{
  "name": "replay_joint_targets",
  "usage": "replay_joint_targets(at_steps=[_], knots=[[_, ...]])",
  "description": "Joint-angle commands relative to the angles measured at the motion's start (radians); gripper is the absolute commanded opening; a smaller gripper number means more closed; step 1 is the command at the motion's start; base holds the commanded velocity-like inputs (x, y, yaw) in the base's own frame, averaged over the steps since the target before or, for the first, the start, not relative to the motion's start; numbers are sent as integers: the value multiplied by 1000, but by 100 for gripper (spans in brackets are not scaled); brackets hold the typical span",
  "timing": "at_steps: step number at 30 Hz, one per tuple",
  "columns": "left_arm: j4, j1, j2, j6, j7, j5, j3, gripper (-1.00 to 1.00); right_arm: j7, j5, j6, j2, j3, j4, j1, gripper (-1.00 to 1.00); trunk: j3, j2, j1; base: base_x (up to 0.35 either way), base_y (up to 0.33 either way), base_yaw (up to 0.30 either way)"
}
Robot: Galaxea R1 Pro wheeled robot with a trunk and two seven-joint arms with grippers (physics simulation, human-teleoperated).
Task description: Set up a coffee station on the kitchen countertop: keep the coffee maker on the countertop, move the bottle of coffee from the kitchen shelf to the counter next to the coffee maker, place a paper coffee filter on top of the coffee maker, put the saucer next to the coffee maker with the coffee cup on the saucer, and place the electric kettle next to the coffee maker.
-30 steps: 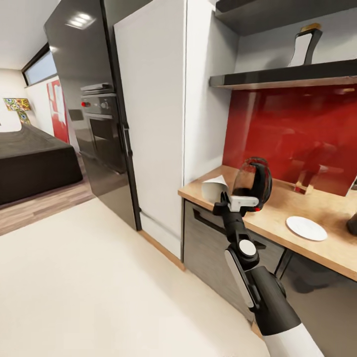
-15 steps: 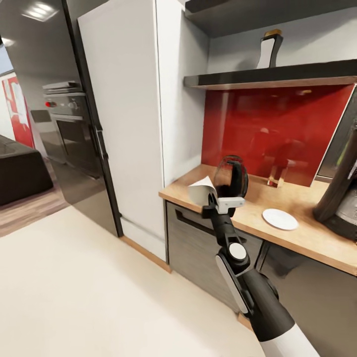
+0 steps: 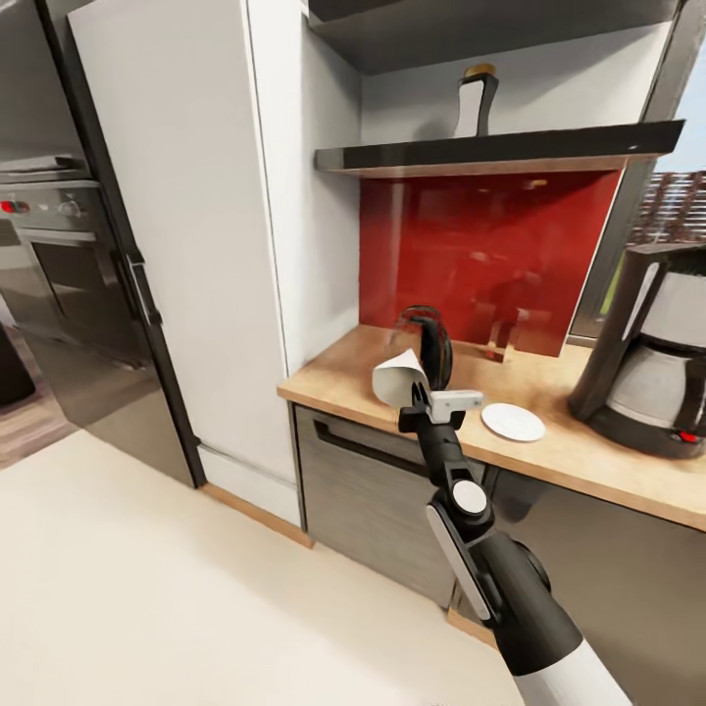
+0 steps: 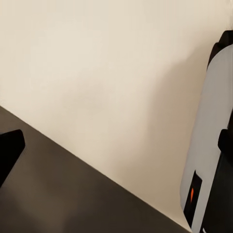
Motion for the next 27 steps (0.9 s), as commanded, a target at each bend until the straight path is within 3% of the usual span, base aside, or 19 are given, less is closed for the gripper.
replay_joint_targets(at_steps=[1,27], knots=[[-3,0,0,5,2,2,1,100,-6,-8,4,0,2,-1,-1,-100,-1,-1,0,1,2,-296],[-3,1,-1,5,2,3,3,100,-6,-8,4,0,2,-1,-1,-100,-1,-1,0,0,0,-295]])
